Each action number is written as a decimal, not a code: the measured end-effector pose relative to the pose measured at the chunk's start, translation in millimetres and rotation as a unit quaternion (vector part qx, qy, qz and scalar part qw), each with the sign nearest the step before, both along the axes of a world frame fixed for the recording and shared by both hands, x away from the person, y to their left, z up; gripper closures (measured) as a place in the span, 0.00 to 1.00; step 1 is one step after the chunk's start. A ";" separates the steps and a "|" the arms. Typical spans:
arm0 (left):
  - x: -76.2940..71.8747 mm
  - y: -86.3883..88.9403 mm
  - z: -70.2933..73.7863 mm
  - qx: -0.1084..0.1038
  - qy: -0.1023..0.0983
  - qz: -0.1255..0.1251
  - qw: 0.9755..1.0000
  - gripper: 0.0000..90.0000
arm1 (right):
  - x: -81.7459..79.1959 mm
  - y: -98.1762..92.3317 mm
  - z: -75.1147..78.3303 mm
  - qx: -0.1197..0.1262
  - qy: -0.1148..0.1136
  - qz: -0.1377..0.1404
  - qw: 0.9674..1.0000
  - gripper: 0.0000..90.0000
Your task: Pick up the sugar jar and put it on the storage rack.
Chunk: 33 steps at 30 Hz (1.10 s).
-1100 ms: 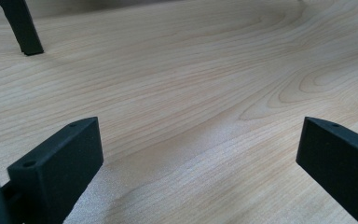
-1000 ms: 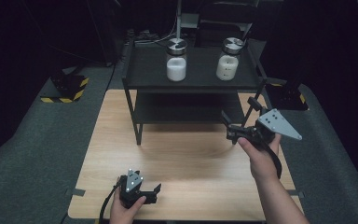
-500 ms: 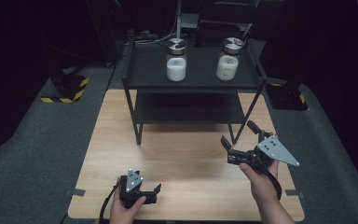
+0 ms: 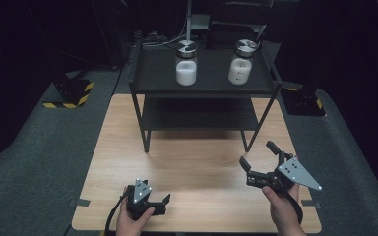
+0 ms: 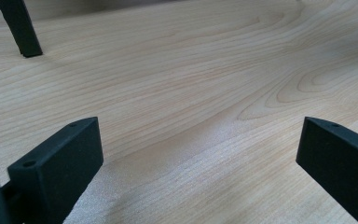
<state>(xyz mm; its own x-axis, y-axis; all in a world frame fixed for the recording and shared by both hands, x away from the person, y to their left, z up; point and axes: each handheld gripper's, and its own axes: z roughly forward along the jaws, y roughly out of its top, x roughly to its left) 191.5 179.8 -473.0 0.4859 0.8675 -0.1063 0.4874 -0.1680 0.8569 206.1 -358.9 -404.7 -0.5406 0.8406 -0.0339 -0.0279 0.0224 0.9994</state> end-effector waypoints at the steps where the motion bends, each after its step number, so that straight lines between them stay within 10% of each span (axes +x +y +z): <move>1: 0.0 -0.2 0.1 0.001 0.000 0.000 1.000 0.01 | -1.2 -1.3 -2.0 -0.001 0.001 -0.001 1.000 0.00; 33: -2.2 -0.8 -1.2 -0.001 -0.006 -0.001 1.000 0.01 | -31.3 -34.2 -66.9 -0.032 0.079 -0.037 0.996 0.00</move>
<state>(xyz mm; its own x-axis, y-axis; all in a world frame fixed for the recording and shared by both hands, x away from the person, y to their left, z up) 189.3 179.0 -474.1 0.4886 0.8665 -0.1025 0.4775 -0.1672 0.8626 174.8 -393.1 -471.6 -0.4795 0.8775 -0.0086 0.1336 0.0826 0.9876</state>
